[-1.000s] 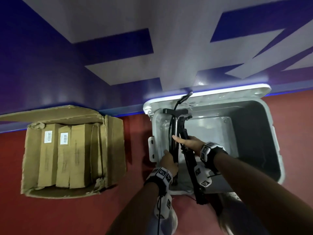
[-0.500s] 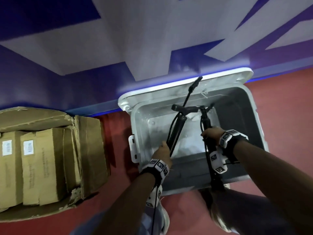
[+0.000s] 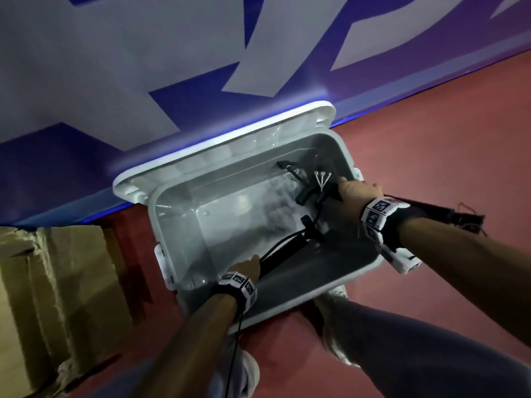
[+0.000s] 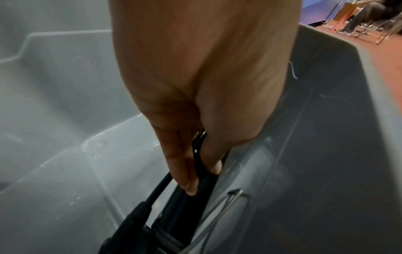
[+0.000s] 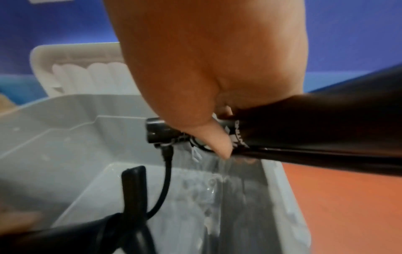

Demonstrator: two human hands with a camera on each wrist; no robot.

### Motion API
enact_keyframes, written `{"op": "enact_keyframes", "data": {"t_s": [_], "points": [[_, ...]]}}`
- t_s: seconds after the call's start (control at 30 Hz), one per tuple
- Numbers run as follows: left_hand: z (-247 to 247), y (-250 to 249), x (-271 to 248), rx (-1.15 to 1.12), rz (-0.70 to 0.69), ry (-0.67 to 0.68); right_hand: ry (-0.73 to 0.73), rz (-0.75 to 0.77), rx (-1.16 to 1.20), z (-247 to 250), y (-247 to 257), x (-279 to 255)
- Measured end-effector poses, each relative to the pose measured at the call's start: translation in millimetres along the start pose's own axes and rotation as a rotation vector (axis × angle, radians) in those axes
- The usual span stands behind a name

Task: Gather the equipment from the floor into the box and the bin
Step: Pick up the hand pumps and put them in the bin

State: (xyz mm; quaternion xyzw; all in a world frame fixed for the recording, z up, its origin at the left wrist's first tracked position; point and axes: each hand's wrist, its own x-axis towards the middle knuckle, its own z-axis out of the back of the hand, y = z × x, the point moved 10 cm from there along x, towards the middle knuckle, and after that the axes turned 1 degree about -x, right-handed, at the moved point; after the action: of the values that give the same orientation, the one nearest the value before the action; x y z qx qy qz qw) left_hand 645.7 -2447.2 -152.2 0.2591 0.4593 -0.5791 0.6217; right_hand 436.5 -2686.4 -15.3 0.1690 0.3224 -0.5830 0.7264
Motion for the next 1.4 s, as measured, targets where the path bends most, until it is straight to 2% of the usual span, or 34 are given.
{"op": "enact_keyframes", "data": {"t_s": [0.1,0.23,0.3,0.37,0.43,0.53,0.63,0.77,0.87,0.97,1.1,1.2,1.3,1.4], "points": [[1.1,-4.7,-4.1,-0.012,-0.038,0.02,-0.156,0.09,-0.046,32.3,16.7,4.2],[1.3,0.5,-7.7,0.115,-0.041,-0.06,-0.292,0.255,-0.036,57.1,53.9,2.6],[-7.1,7.2,-0.4,0.126,-0.042,-0.025,-0.331,0.328,-0.089,61.1,80.2,-0.3],[-18.4,18.8,8.3,0.103,-0.005,-0.006,-0.265,0.447,-0.134,45.0,114.9,-2.8],[-26.1,24.6,12.6,0.18,-0.008,0.01,-0.213,0.53,-0.178,23.0,148.8,-4.0],[-30.1,19.4,-16.4,0.102,-0.088,0.094,-0.124,0.571,-0.286,-20.1,192.7,2.5],[-27.2,31.7,-32.2,0.036,-0.026,0.15,-0.013,0.65,-0.416,-70.1,230.1,10.8],[-19.5,39.7,-39.4,0.018,-0.021,0.181,0.124,0.707,-0.428,-128.5,261.5,19.7],[-0.4,38.2,-39.2,-0.01,-0.052,0.079,0.201,0.75,-0.421,-155.0,272.0,11.7],[21.5,35.0,-44.4,-0.088,-0.043,-0.027,0.287,0.723,-0.339,-162.3,256.7,-2.0],[51.4,29.9,-74.4,-0.175,-0.01,-0.145,0.294,0.615,-0.178,-125.6,218.3,-17.4],[82.6,22.6,-108.6,-0.238,0.017,-0.196,0.263,0.531,0.043,-63.2,194.5,-37.0],[140.2,7.7,-159.4,-0.375,0.063,-0.287,0.179,0.495,0.25,32.6,173.6,-70.2],[212.1,-12.0,-224.9,-0.521,0.062,-0.409,-0.025,0.52,0.446,157.2,150.8,-120.7]]}}
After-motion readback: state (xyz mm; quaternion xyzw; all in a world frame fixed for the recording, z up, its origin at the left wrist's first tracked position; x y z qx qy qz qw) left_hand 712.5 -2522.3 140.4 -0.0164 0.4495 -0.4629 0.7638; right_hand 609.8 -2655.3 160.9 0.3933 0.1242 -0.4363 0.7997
